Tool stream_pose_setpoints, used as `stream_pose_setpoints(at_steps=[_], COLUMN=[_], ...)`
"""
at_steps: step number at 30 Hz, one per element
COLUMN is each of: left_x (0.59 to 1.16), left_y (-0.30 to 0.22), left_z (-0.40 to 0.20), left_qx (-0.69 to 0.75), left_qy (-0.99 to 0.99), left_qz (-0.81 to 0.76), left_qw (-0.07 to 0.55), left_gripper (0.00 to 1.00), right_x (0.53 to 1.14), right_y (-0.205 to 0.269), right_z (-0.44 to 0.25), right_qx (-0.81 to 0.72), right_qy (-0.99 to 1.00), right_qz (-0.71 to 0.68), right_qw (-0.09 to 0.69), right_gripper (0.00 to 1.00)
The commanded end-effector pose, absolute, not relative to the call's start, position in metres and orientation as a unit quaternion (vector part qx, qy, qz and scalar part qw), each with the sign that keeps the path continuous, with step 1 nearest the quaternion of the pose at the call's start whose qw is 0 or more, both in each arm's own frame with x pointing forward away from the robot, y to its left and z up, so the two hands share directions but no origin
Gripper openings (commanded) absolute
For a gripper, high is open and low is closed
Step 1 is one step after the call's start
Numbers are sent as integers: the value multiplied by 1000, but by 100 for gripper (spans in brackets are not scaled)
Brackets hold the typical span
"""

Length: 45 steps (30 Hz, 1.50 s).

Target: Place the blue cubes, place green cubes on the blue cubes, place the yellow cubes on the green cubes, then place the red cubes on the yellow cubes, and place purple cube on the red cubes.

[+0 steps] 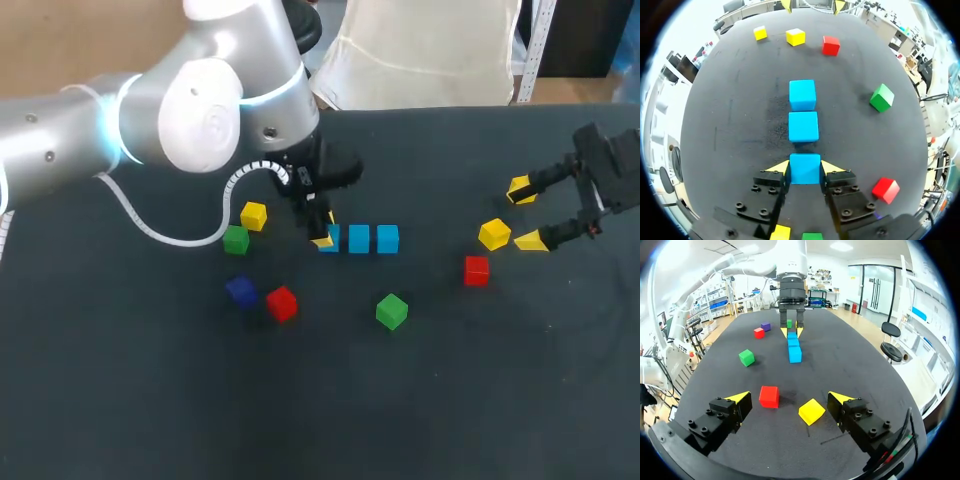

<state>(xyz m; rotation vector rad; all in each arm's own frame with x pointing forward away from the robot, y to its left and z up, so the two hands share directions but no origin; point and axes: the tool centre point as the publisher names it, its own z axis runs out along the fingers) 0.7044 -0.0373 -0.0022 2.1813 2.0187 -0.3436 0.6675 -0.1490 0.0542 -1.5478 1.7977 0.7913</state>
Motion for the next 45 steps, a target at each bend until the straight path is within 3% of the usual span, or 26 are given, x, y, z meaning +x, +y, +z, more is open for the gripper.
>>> stream_pose_setpoints(at_steps=[1,30,33,35,45], left_x=[705,705,705,705,704], left_y=[-37,-42,-42,-41,-40], left_z=[-3,-2,-2,-3,-4], left_qx=[726,732,732,731,731], left_qy=[674,668,668,668,668], left_qz=[-116,-117,-118,-119,-118], left_qw=[75,71,72,73,73], left_gripper=[0,0,8,20,26], right_x=[668,668,668,668,668], right_y=[-149,-149,-149,-149,-149], right_z=[54,54,54,54,54], right_qx=[-588,-588,-588,-588,-588], right_qy=[681,681,681,681,681], right_qz=[301,301,301,301,301], right_qw=[315,315,315,315,315], right_gripper=[100,100,100,100,100])
